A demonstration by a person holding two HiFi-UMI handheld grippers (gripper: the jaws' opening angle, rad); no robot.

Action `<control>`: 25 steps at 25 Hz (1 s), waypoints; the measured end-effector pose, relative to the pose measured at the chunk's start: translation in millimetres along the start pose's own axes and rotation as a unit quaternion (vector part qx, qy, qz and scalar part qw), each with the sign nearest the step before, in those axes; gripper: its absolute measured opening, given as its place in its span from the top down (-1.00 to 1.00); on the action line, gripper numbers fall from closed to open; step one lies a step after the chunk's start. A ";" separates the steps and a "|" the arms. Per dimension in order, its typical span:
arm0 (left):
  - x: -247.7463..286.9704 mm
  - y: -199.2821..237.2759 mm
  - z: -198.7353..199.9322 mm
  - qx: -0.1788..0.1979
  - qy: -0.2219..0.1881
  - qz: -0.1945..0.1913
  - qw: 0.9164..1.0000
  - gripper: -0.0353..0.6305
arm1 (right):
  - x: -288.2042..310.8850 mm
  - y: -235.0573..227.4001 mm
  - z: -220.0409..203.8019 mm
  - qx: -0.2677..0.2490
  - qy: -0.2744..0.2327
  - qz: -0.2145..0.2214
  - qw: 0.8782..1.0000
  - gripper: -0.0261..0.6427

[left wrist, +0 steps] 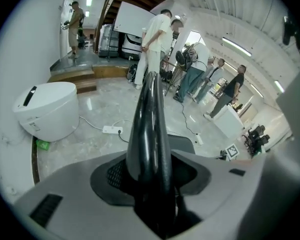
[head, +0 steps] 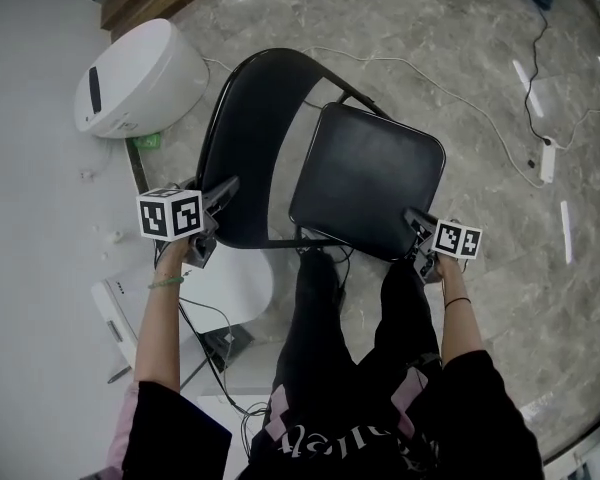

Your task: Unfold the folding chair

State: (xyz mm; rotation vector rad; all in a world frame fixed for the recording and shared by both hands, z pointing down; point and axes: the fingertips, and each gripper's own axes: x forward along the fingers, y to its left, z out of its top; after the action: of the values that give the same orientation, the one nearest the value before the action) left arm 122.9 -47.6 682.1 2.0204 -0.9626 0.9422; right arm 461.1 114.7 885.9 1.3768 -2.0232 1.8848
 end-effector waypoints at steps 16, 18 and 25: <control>-87.3 16.6 -4.9 -0.049 -0.084 0.052 0.994 0.22 | -42.1 154.9 26.9 -0.064 -0.029 0.060 0.996 0.70; -109.0 12.6 -4.1 -0.065 -0.107 0.055 0.991 0.24 | -60.7 166.9 40.1 -0.070 -0.046 0.066 0.994 0.70; -137.4 -58.0 -2.3 -0.119 -0.187 0.055 0.974 0.79 | -115.3 199.2 63.9 -0.076 -0.039 0.084 0.993 0.70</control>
State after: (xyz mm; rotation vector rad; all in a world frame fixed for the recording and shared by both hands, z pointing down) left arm 107.4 26.8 553.8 1.9882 -1.3320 0.4763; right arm 440.4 97.6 648.5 1.3002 -2.3340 1.7173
